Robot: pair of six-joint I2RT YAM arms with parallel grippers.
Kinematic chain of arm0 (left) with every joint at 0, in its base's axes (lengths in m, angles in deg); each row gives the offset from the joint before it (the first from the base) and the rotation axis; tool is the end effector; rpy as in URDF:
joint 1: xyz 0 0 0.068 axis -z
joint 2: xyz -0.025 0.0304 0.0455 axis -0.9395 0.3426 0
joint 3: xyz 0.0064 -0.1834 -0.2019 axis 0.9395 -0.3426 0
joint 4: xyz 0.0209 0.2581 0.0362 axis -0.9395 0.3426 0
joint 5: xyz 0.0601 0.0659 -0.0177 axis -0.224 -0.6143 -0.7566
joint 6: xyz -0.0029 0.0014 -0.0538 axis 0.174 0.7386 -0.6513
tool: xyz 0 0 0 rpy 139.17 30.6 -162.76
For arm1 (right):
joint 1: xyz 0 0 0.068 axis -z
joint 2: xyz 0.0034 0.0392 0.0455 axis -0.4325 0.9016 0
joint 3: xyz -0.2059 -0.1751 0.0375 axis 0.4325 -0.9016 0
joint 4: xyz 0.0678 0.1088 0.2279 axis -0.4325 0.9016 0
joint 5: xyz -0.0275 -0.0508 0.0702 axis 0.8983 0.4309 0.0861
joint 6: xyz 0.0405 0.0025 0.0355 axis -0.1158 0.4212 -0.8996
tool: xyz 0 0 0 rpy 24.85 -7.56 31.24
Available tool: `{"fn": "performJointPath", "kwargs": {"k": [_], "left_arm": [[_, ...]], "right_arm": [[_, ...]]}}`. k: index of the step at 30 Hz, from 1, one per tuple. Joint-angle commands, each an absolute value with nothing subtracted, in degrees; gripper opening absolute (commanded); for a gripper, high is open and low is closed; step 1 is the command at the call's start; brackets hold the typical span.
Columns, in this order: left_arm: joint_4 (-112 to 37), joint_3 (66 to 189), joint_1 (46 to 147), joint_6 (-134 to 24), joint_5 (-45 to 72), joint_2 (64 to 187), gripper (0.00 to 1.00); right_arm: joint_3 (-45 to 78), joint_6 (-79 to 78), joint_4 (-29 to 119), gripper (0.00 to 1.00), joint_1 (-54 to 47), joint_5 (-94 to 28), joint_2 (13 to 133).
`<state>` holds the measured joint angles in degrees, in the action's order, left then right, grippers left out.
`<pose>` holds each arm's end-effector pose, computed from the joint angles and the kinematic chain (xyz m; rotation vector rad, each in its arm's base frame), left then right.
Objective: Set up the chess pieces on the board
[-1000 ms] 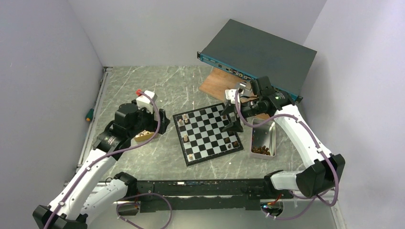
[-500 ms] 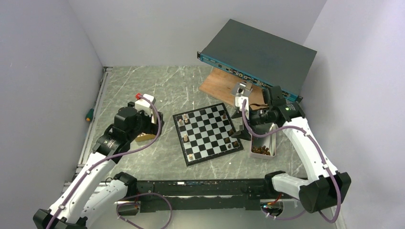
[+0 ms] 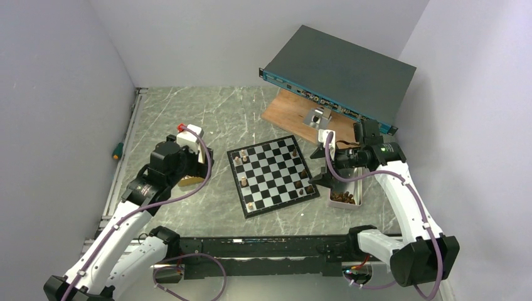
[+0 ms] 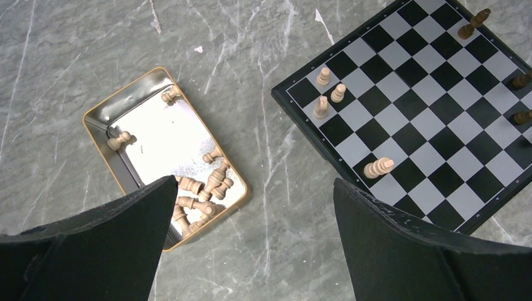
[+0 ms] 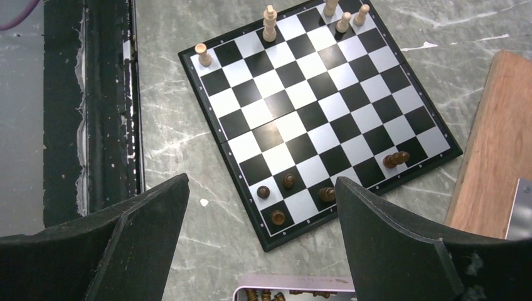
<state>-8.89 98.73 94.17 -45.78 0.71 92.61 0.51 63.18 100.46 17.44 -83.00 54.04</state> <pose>0.1552 -0.0668 0.3076 0.3362 1.9986 -0.2154 0.1861 0.0570 0.3158 -1.4220 1.6218 0.8221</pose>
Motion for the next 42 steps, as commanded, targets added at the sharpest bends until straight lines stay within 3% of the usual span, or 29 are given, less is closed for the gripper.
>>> {"fn": "performJointPath", "kwargs": {"k": [1,27,33,38,42], "left_arm": [[-10.0,98.8,93.6,-45.3,0.0,92.5,1.00],[-10.7,98.7,91.7,-46.3,4.4,92.4,1.00],[-11.0,98.4,91.7,-46.7,5.3,91.9,1.00],[-11.3,98.3,91.6,-46.8,7.1,91.7,1.00],[-11.6,98.1,91.6,-46.9,8.2,91.6,1.00]], "right_arm": [[-0.5,64.6,97.9,0.89,18.6,-86.6,52.8],[-3.7,67.1,98.5,0.91,25.4,-90.4,52.7],[-3.7,65.0,101.4,0.91,27.7,-80.1,54.3],[-5.5,60.8,101.5,0.83,29.1,-70.5,57.1],[-6.6,57.9,98.6,0.82,34.1,-66.0,56.8]]}}
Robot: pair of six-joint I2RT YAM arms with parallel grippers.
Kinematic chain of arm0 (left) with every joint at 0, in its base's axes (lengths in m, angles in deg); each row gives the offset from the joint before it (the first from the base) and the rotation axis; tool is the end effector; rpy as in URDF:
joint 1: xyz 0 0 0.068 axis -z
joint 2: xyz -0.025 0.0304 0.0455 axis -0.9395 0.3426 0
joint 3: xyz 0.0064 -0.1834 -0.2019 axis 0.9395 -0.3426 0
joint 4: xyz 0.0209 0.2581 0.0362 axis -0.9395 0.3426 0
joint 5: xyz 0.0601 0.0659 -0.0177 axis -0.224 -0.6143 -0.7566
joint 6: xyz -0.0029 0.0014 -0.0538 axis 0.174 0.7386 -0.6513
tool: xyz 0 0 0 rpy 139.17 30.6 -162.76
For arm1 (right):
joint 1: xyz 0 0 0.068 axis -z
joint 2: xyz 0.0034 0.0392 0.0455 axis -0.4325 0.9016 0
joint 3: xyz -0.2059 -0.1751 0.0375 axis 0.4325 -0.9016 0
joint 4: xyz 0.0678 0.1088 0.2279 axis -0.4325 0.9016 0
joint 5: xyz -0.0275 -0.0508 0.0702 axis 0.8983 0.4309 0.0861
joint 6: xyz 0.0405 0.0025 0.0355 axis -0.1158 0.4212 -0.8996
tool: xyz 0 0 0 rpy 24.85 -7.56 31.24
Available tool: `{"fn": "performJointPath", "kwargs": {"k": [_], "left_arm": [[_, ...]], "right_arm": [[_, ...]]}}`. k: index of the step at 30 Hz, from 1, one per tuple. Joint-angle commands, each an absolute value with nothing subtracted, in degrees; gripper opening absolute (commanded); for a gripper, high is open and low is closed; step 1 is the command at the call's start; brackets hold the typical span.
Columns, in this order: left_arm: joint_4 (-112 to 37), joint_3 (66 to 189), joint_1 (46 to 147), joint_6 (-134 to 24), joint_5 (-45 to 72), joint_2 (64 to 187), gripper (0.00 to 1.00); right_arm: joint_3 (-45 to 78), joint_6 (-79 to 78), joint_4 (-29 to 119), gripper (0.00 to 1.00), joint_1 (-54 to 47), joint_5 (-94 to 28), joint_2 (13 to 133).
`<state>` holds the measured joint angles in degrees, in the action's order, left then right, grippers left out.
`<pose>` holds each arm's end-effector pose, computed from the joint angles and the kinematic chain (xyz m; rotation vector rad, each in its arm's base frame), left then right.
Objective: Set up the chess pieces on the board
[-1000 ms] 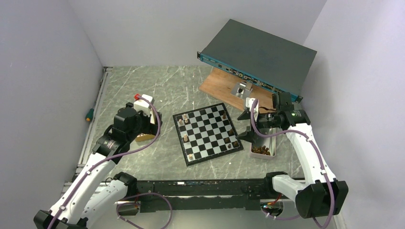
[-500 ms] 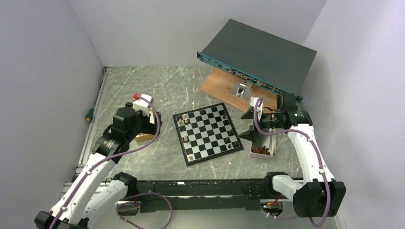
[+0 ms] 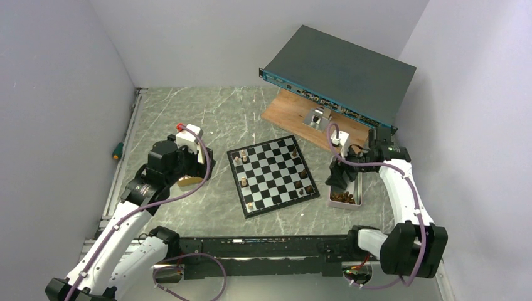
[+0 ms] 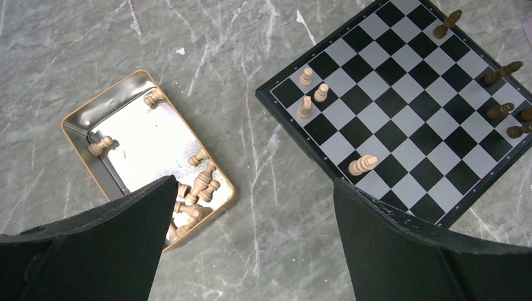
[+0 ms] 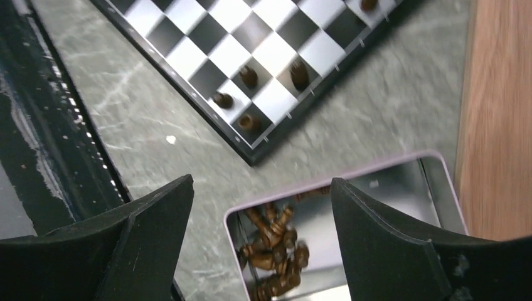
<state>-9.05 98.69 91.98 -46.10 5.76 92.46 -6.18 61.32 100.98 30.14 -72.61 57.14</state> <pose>0.1562 -0.0636 0.3080 0.3479 1.9982 -0.2839 0.1980 0.0105 0.2672 -1.1734 2.0435 0.6764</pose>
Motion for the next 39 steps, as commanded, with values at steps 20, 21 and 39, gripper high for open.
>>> {"fn": "performJointPath", "kwargs": {"k": [20,21,39], "left_arm": [[-11.6,98.2,90.8,-46.9,8.9,91.4,1.00],[-11.6,98.2,90.8,-46.9,9.0,91.5,1.00],[-11.5,98.3,90.3,-47.0,9.1,91.5,1.00]], "right_arm": [[-10.7,60.2,100.6,0.40,38.9,-54.3,65.4],[-11.0,60.2,100.3,0.39,38.9,-54.2,65.7],[-14.6,56.6,94.4,0.34,35.2,-51.2,69.6]]}}
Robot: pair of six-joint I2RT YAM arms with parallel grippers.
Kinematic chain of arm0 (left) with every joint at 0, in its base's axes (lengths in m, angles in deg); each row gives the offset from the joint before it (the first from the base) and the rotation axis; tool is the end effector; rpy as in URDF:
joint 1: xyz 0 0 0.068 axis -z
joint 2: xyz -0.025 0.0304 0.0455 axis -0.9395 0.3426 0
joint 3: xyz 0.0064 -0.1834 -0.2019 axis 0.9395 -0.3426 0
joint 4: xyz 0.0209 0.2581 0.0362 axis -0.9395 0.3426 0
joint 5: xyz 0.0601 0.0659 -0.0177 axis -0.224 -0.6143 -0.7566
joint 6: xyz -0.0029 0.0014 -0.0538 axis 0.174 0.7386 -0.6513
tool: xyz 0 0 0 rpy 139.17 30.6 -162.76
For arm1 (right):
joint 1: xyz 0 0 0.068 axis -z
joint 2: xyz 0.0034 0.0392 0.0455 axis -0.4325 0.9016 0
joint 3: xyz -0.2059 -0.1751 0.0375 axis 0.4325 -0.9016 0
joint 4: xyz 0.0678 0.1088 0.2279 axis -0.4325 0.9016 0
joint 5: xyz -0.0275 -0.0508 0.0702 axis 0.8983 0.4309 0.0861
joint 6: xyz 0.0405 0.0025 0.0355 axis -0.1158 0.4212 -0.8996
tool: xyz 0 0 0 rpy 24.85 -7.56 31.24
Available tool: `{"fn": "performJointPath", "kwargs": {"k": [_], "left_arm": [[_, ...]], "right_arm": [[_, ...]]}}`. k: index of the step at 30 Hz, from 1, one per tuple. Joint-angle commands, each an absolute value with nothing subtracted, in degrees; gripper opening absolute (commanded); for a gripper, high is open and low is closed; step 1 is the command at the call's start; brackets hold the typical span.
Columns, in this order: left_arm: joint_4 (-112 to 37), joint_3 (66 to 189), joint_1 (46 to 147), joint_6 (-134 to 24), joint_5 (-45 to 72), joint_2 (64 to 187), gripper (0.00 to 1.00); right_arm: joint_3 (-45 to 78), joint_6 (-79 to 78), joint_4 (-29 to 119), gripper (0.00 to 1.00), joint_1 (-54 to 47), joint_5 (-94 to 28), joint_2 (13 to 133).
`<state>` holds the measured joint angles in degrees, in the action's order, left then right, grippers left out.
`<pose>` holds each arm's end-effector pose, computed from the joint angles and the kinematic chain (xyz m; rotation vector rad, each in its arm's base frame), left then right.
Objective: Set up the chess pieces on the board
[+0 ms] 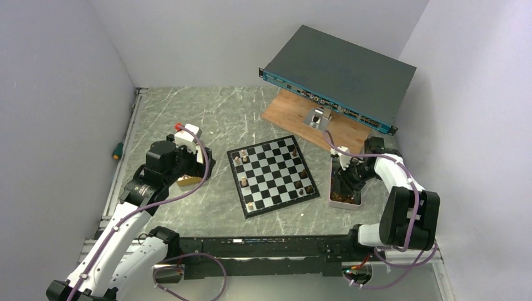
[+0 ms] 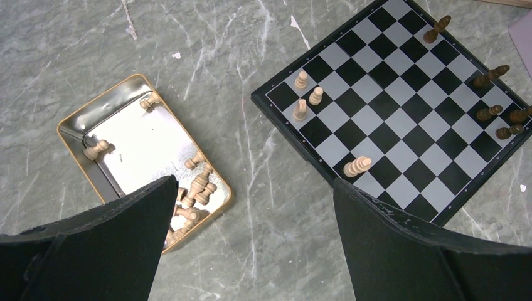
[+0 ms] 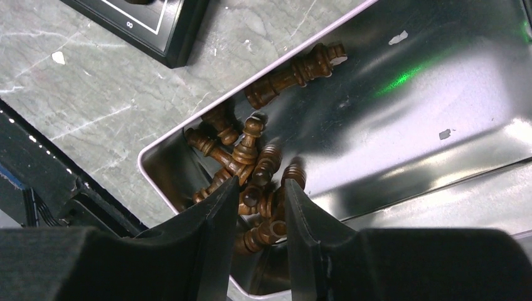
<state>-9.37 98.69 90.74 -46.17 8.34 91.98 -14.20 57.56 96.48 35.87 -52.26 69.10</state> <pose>0.1557 -0.0612 0.3098 0.3519 1.9854 -0.3180 0.2098 -0.0217 0.1849 -1.0058 2.5943 0.5049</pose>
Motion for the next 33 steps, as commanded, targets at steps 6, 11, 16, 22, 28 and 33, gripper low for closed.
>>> {"fn": "performJointPath", "kwargs": {"k": [6,11,16,22,28,33], "left_arm": [[-11.6,98.3,90.3,-47.0,9.1,91.5,1.00],[-11.6,98.3,90.3,-47.0,9.2,91.6,1.00],[-11.4,98.3,90.1,-47.0,8.6,91.4,1.00],[-11.6,98.2,90.2,-47.1,8.1,90.9,1.00],[-11.6,98.2,90.1,-47.1,7.9,90.8,1.00],[-11.5,98.2,90.0,-47.1,7.8,90.7,1.00]], "right_arm": [[-15.1,56.1,93.5,0.33,34.2,-50.4,70.4],[-15.1,56.1,93.2,0.28,33.9,-49.8,70.8],[-14.7,56.2,93.6,0.10,33.8,-49.7,70.7],[-13.3,56.3,94.5,0.03,33.9,-49.1,67.1],[-10.0,56.1,96.8,0.01,34.0,-49.5,63.2],[-7.7,56.3,99.2,0.00,34.0,-51.9,63.1]]}}
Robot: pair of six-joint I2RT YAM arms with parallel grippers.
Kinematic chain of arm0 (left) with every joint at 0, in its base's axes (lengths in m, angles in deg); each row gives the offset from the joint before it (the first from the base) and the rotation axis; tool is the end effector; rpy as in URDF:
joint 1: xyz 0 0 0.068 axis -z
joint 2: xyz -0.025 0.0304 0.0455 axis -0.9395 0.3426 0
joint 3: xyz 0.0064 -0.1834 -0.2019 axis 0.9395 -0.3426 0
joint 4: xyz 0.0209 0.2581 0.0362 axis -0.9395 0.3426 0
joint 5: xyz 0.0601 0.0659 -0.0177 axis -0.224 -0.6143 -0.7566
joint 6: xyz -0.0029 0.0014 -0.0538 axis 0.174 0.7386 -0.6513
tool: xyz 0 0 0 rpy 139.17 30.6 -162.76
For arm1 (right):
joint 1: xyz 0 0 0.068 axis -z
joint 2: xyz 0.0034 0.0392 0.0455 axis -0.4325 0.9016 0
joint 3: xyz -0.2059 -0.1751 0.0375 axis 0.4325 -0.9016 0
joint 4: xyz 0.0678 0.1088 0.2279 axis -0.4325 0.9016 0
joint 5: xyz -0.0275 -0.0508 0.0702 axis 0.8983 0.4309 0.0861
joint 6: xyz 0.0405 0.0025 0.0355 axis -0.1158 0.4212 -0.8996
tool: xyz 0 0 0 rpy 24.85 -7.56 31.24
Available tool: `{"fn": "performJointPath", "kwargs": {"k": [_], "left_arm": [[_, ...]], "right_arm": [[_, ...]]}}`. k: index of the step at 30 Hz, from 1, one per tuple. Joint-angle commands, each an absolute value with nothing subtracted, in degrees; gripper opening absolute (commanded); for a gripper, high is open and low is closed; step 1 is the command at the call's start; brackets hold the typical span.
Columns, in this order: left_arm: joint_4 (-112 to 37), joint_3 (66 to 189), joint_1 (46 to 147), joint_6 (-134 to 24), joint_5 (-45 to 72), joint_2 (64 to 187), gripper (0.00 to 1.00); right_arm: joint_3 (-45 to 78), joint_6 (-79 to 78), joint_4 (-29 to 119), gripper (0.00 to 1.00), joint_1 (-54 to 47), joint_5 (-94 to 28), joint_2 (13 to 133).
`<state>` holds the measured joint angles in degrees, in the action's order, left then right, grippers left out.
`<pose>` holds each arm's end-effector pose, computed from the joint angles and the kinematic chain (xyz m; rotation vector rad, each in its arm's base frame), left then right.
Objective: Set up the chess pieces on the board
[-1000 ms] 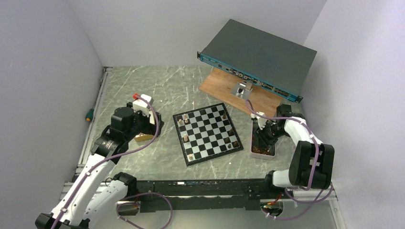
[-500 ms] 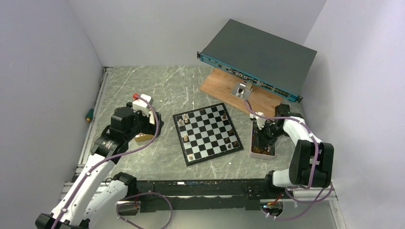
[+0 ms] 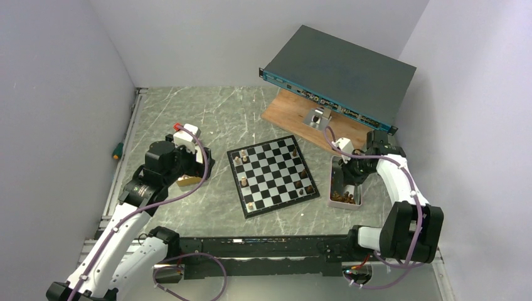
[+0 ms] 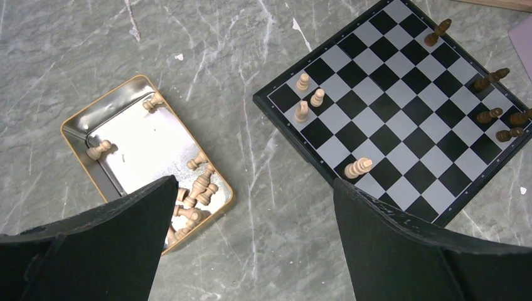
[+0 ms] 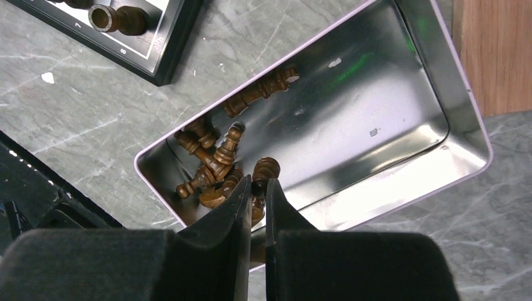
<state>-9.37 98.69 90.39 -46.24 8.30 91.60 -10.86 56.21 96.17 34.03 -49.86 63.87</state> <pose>0.1548 -0.0598 0.3108 0.3433 1.9799 -0.3150 0.2126 -0.0166 0.2172 -1.0277 2.5001 0.3473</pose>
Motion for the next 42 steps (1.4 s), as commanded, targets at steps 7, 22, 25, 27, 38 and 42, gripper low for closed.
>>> {"fn": "performJointPath", "kwargs": {"k": [7,22,25,27,38,42], "left_arm": [[-11.8,98.1,89.6,-47.2,7.3,90.4,1.00],[-12.6,97.3,88.3,-46.9,5.3,88.3,1.00],[-12.6,97.2,88.2,-46.8,5.3,88.3,1.00],[-12.4,97.3,88.1,-46.8,5.3,88.4,1.00],[-12.5,97.4,87.7,-46.8,5.7,88.9,1.00],[-12.6,97.3,87.6,-46.8,6.0,88.9,1.00]], "right_arm": [[-2.0,55.4,102.0,0.00,29.4,-58.3,59.7],[5.5,48.5,91.6,0.01,4.1,-58.1,71.0],[5.4,47.5,88.9,0.01,2.0,-56.9,73.3],[5.5,46.9,87.9,0.01,0.9,-55.9,75.0],[5.7,43.6,83.5,0.01,-1.3,-50.3,81.5],[5.3,42.9,82.5,0.01,-1.5,-49.1,82.3]]}}
